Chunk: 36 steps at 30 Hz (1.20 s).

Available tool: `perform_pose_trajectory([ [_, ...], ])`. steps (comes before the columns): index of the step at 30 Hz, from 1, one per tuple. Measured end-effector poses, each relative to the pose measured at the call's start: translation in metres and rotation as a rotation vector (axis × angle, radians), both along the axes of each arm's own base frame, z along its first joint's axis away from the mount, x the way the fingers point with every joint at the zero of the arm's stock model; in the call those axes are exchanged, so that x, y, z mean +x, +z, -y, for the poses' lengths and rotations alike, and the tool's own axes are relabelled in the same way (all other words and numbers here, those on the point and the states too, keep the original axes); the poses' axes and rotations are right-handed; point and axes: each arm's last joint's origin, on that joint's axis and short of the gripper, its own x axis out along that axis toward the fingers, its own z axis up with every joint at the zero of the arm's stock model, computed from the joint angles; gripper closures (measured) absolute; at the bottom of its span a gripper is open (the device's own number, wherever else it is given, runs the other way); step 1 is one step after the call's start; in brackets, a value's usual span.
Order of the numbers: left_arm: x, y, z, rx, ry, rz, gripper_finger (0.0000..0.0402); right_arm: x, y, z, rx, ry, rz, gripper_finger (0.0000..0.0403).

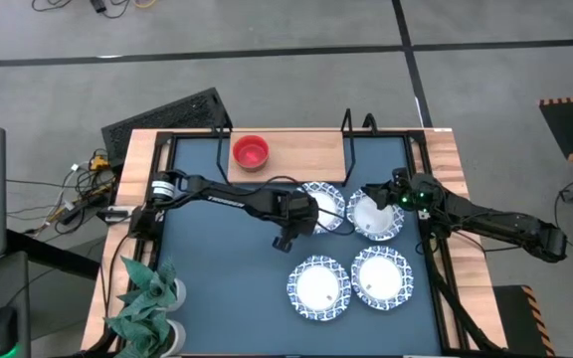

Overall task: Place and stack bowls onto a shelf
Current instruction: Put the top left blue patterned paper bowl on the shelf

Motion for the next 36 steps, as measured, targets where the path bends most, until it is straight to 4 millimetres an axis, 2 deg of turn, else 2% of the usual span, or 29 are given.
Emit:
perform_pose_trajectory([
  [6, 0.0, 0.001, 0.002, -0.034, 0.065, 0.007, 0.0395, 0.0, 0.0, 0.0, 0.0, 0.0, 0.0, 0.0183],
  [11, -0.004, 0.012, 0.012, -0.074, 0.098, 0.015, 0.0399, 0.0, 0.0, 0.0, 0.0, 0.0, 0.0, 0.0183],
  [16, -0.013, 0.035, 0.017, -0.029, 0.135, 0.042, 0.0401, 0.0, 0.0, 0.0, 0.0, 0.0, 0.0, 0.0183],
  [21, -0.017, 0.051, 0.011, 0.064, 0.196, 0.094, 0.0401, 0.0, 0.0, 0.0, 0.001, 0.0, 0.001, 0.0183],
  [28, -0.021, 0.072, -0.003, 0.085, 0.248, 0.178, 0.0401, 0.0, 0.0, 0.0, 0.002, 0.0, 0.001, 0.0183],
  [36, -0.028, 0.111, -0.016, 0.105, 0.317, 0.319, 0.0401, 0.0, 0.0, 0.0, -0.002, -0.002, 0.0, 0.0183],
])
